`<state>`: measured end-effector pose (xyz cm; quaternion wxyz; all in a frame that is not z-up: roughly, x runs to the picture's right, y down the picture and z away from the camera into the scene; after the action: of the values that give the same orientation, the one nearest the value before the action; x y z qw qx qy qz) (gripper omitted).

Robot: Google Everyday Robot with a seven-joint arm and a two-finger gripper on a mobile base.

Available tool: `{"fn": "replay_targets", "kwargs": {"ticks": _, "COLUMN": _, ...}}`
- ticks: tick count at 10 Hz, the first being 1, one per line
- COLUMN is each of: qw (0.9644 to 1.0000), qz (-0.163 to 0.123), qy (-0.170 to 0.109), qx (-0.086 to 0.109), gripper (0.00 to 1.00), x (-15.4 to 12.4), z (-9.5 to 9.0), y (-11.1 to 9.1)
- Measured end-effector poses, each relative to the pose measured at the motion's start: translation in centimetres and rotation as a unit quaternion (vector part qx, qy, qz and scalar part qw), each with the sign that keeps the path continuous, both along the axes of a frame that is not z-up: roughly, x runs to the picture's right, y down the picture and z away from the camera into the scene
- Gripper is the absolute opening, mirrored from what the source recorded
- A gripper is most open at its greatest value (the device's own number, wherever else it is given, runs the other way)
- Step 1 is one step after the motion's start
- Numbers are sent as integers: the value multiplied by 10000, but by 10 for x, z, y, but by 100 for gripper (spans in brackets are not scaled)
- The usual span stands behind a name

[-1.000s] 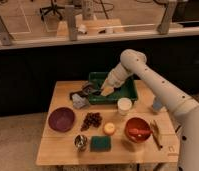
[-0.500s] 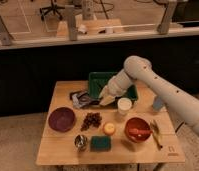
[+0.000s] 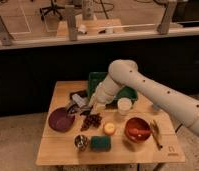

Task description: Wipe purple bowl with brush

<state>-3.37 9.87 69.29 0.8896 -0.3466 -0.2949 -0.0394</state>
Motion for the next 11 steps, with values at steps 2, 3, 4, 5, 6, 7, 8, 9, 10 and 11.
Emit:
{"fn": "replay_targets", "kwargs": {"ticks": 2, "qw": 9998, "qz": -196, "qy": 54, "qx": -10, "gripper": 4, "x": -14, "z": 6, "y": 9}}
{"fn": "replay_targets", "kwargs": {"ticks": 3, "qw": 9996, "qz": -267, "qy": 110, "qx": -8, "gripper": 4, "x": -20, "z": 11, "y": 12}}
{"fn": "replay_targets", "kwargs": {"ticks": 4, "qw": 9993, "qz": -312, "qy": 190, "qx": 13, "gripper": 4, "x": -23, "z": 15, "y": 14}}
{"fn": "replay_targets", "kwargs": {"ticks": 5, "qw": 9991, "qz": -334, "qy": 268, "qx": 20, "gripper": 4, "x": -27, "z": 20, "y": 16}}
{"fn": "replay_targets", "kwargs": {"ticks": 6, "qw": 9988, "qz": -333, "qy": 360, "qx": 5, "gripper": 4, "x": -29, "z": 28, "y": 18}}
{"fn": "replay_targets", "kwargs": {"ticks": 7, "qw": 9986, "qz": -338, "qy": 396, "qx": -4, "gripper": 4, "x": -32, "z": 31, "y": 18}}
{"fn": "replay_targets", "kwargs": {"ticks": 8, "qw": 9985, "qz": -348, "qy": 426, "qx": -17, "gripper": 4, "x": -36, "z": 34, "y": 19}}
{"fn": "replay_targets", "kwargs": {"ticks": 9, "qw": 9983, "qz": -358, "qy": 451, "qx": -37, "gripper": 4, "x": -41, "z": 38, "y": 21}}
{"fn": "replay_targets", "kwargs": {"ticks": 10, "qw": 9982, "qz": -374, "qy": 474, "qx": -58, "gripper": 4, "x": -47, "z": 42, "y": 22}}
{"fn": "replay_targets", "kwargs": {"ticks": 11, "qw": 9979, "qz": -393, "qy": 505, "qx": -84, "gripper": 4, "x": -54, "z": 47, "y": 24}}
